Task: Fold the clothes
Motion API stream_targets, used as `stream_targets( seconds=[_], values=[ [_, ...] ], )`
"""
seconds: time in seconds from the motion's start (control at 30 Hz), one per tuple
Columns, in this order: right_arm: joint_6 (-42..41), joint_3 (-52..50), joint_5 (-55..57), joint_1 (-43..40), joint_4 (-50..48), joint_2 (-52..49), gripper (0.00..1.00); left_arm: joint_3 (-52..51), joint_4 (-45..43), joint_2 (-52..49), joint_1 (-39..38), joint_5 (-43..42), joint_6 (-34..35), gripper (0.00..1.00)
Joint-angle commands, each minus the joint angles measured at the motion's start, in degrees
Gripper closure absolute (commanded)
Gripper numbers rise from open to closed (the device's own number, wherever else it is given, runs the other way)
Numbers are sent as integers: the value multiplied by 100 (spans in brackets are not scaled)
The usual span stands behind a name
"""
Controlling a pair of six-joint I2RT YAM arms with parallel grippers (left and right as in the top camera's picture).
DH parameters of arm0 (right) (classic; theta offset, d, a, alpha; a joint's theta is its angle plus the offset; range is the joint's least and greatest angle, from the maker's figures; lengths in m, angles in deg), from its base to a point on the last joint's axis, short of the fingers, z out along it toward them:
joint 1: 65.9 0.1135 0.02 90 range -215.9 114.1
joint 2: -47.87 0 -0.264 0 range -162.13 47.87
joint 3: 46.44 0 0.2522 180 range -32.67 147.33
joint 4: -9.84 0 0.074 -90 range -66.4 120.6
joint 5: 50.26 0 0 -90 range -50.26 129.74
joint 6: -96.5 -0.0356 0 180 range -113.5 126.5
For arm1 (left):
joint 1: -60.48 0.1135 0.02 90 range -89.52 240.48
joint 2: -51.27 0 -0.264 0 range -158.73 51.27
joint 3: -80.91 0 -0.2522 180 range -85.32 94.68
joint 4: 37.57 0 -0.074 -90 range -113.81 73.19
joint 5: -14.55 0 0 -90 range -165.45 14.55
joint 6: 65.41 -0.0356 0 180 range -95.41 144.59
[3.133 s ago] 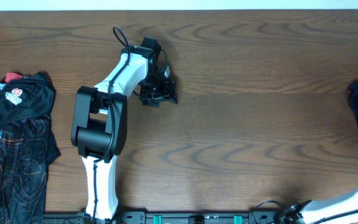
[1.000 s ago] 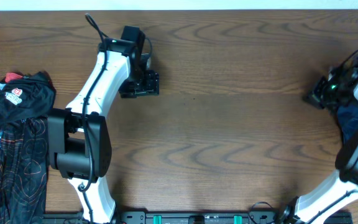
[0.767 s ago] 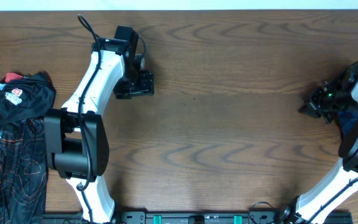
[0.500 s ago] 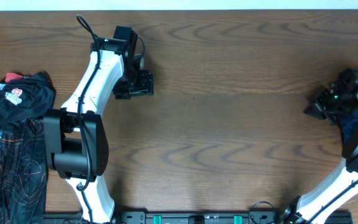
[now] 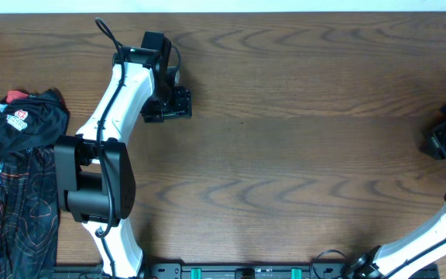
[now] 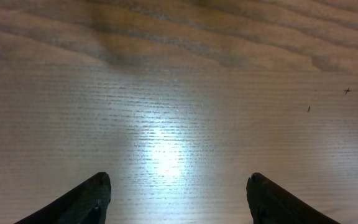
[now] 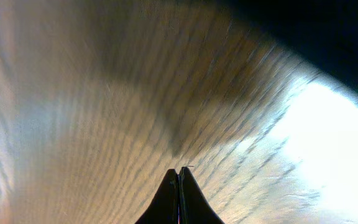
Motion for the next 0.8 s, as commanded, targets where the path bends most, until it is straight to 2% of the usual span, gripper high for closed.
stream_targets(
  seconds=[0.0,0.17,0.47,0.57,0.77],
  values=[
    [118,223,210,-15,26,-59,99,15,-59,22,15,9,-33,27],
    [831,343,-542,354,42,-57,99,15,-186,22,15,11,-33,27],
    [1102,1023,-350,1591,422,656,99,212,-197,214,256,319,-35,27],
    [1266,1338,-149,1871,575,1189,99,420,-92,599,470,459,-37,27],
    [1834,1644,-105,2271,632,2411,99,474,-55,2015,848,1078,-39,29]
  ],
)
